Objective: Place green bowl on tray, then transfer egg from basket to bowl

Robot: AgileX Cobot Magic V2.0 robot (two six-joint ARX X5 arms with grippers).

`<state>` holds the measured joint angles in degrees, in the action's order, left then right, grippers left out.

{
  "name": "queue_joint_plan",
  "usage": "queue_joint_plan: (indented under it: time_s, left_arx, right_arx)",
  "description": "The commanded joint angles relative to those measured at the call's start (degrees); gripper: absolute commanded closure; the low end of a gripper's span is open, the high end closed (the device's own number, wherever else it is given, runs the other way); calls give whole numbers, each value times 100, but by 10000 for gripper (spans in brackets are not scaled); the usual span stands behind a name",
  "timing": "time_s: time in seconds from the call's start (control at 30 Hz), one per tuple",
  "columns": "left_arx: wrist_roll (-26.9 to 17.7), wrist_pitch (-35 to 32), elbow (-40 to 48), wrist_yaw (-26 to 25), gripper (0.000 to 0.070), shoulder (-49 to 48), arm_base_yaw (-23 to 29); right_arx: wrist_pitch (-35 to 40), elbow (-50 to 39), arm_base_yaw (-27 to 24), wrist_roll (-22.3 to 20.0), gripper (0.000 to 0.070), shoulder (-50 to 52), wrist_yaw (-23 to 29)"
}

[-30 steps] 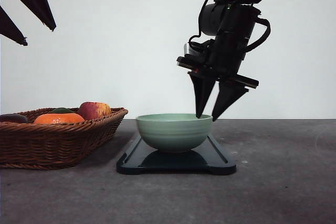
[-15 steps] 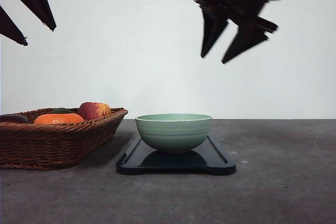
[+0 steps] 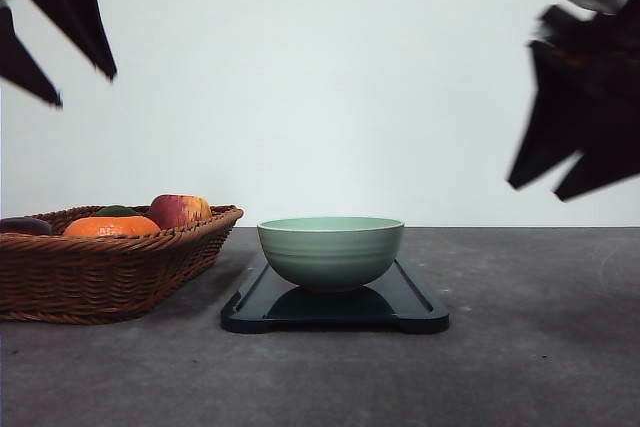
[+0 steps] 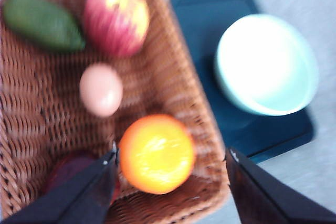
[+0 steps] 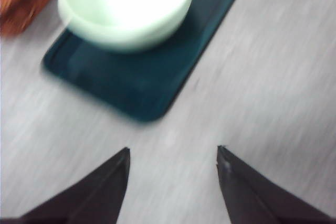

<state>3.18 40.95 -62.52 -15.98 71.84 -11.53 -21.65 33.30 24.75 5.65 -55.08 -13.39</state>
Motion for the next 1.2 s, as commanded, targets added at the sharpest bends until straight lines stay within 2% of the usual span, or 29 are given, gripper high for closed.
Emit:
queue_joint_plan:
  time_s: [0.0,0.13,0.2,0.3,0.6,1.17]
  left_arx:
    - [-40,-11,-153,166,296,260,-17]
    - [-281,-13,-391,695,295,954,-17]
    - [-408,-28,-553,821,265,1305,-17]
    - [-476,-81,-844,841,213,1817,-20]
    - [-538,-570,-1324,847,215,2881,-22]
    - [-531,-866,-1324,849,232,3539,-22]
  right_arx:
    - [27,83,66,-76,372,279,-28]
    - [49,83,108,-13,372,753,-26]
    - [86,83,109,-4,372,918,-24]
    - [105,83,109,-4,372,1056,-9]
    - [102,83,109,-7,372,1061,1]
    - [104,83,109,19,372,1061,15]
